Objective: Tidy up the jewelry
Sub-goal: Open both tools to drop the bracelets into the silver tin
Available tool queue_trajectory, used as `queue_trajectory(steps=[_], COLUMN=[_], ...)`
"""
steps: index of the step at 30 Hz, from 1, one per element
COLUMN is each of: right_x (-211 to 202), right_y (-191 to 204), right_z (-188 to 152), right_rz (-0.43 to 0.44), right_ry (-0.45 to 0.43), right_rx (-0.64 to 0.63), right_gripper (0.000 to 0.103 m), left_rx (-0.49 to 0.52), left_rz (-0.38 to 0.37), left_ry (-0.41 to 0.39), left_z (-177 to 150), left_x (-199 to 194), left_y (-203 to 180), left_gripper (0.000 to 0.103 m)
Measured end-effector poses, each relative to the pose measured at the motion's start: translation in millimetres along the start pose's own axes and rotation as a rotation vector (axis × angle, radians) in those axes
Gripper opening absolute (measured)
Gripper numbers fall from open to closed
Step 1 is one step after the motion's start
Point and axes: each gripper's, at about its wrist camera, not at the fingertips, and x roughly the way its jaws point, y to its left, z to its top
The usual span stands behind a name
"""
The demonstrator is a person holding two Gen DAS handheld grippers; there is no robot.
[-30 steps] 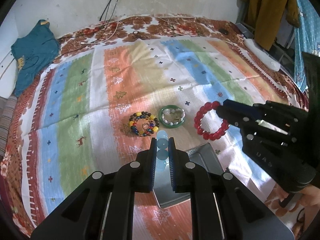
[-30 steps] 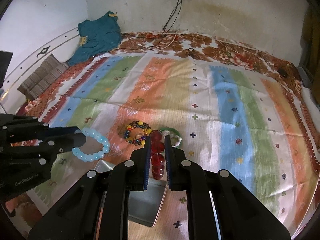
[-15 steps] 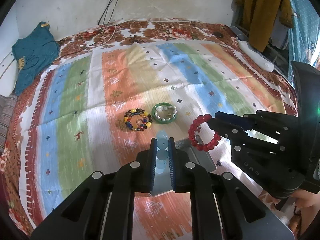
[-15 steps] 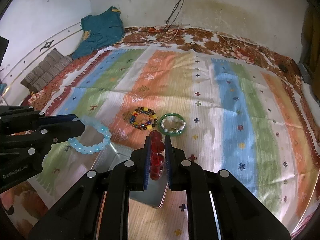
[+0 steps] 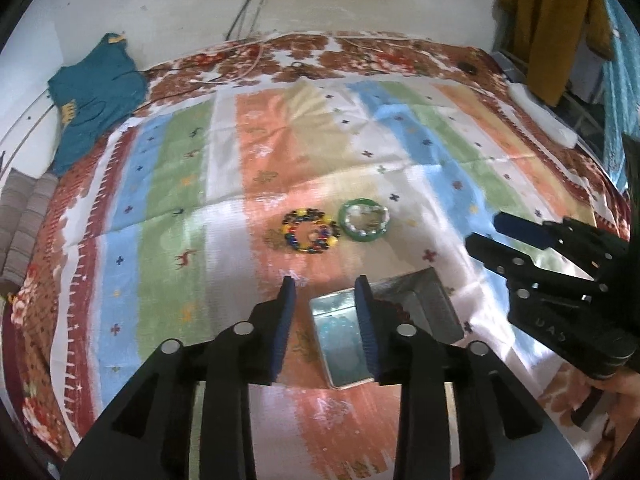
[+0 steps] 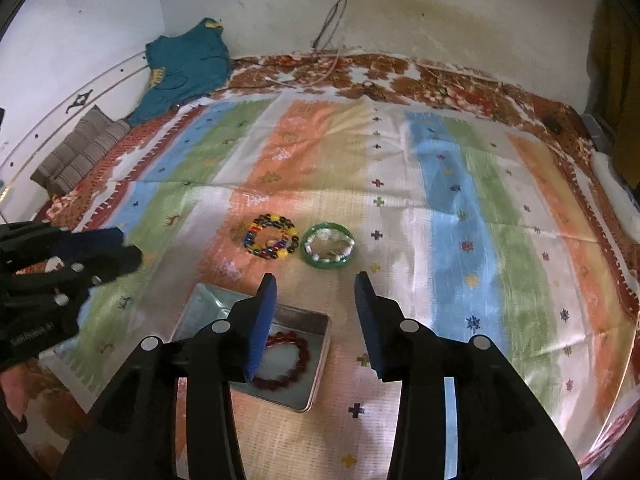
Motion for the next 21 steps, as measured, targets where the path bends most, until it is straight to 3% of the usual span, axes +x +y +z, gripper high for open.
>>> queue_trajectory(steps=[2,21], right_x=[4,42], right_y=[-2,-14], right_z=[0,16], right_rz=[0.001,-0.053], right_ry=[0.019,0.097], right_rx=[0.008,0.019], right_gripper=[0.041,0.060], left_rx=[-0.012,-0.061], left_rz=[0.010,0.086], left_ry=[-0.003,0.078], left_z=[2,21], left_x=[1,48], left_y=[5,22], left_gripper=[0.042,0.060])
